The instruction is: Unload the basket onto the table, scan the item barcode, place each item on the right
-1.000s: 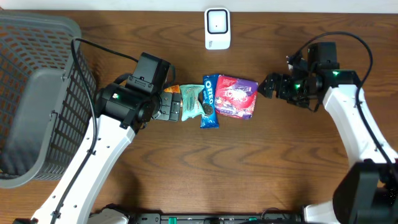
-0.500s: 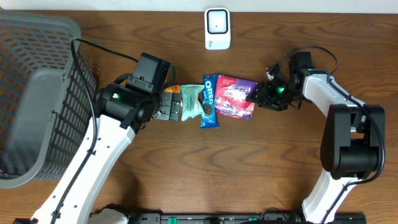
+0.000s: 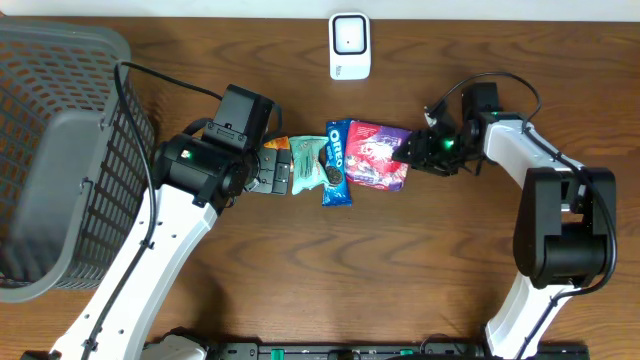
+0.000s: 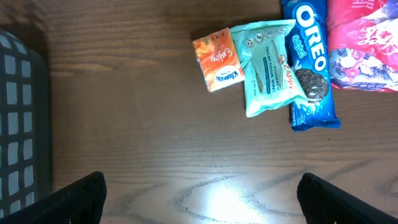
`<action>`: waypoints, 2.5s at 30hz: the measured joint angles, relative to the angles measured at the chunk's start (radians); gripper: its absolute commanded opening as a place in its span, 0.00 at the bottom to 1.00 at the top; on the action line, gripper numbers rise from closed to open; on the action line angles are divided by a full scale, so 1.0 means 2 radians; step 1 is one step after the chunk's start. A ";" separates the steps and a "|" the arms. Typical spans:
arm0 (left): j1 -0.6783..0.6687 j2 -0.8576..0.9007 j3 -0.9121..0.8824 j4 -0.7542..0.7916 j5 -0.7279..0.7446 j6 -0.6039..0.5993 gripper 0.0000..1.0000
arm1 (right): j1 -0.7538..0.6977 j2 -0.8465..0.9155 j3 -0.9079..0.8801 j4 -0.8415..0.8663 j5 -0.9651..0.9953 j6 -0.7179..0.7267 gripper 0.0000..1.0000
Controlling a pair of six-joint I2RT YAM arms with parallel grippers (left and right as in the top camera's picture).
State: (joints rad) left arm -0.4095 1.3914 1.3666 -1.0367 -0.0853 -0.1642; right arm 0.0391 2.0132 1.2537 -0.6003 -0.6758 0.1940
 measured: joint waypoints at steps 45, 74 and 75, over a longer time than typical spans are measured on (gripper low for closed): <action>0.000 0.000 0.000 0.000 0.000 0.000 0.98 | 0.177 -0.074 0.063 -0.068 0.558 0.149 0.57; 0.000 0.000 0.000 0.000 0.000 0.000 0.98 | -0.132 0.077 0.152 -0.189 0.059 -0.113 0.72; 0.000 0.000 0.000 0.000 0.000 0.000 0.98 | -0.132 0.083 0.152 -0.188 0.052 -0.115 0.71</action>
State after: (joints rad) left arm -0.4095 1.3914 1.3666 -1.0367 -0.0853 -0.1642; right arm -0.2249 2.1784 1.5581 -0.9756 -0.5709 -0.0368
